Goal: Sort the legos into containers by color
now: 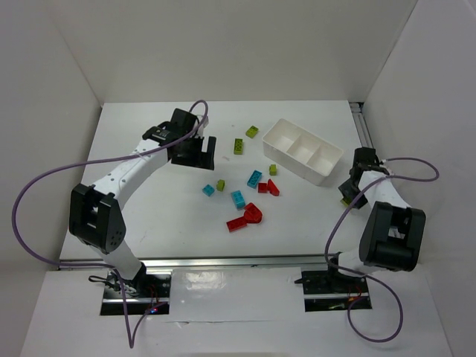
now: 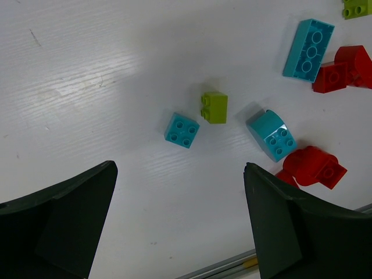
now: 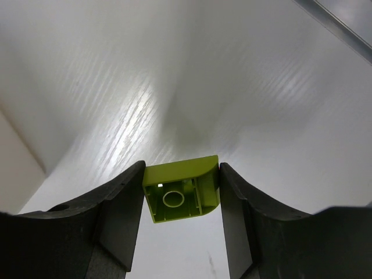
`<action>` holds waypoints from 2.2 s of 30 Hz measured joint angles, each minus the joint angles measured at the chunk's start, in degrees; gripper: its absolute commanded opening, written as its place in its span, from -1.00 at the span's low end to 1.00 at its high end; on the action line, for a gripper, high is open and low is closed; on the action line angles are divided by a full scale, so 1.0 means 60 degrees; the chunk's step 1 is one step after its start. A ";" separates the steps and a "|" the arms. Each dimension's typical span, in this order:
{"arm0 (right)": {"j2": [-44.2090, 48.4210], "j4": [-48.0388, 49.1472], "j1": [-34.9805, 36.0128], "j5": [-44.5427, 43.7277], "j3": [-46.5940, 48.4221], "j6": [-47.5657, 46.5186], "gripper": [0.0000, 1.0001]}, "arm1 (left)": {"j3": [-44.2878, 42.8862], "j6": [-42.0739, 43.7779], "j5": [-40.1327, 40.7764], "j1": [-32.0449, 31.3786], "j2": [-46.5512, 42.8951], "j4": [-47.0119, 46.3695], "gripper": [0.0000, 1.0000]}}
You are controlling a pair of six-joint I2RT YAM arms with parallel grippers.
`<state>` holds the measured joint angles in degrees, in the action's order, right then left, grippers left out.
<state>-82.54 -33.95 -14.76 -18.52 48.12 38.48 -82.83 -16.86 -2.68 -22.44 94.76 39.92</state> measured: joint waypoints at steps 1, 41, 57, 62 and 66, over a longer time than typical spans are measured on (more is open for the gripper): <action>0.0146 -0.0138 0.0000 0.0029 0.0080 0.0000 -0.24 | 0.0000 0.0000 0.0000 -0.0007 0.0000 0.0004 1.00; -0.1909 -0.0328 0.5920 -0.1155 0.5147 -0.1253 0.68 | -0.0368 -0.0521 0.0718 -0.0044 0.0131 0.0714 1.00; -0.3912 0.1027 0.6725 0.0594 0.4033 -0.1443 0.34 | -0.0448 -0.1198 0.0885 -0.0044 0.0463 0.0914 0.96; -0.4645 0.1333 0.6630 0.0481 0.4495 -0.1574 0.17 | -0.0466 -0.1191 0.0889 -0.0044 0.0459 0.0965 0.96; -0.4976 0.1570 0.6579 0.0423 0.4626 -0.1596 -0.10 | -0.0492 -0.1191 0.0885 -0.0044 0.0463 0.0987 0.96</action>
<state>-112.40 -24.53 24.71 -15.99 75.88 28.91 -85.78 -24.01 2.63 -22.70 97.54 45.84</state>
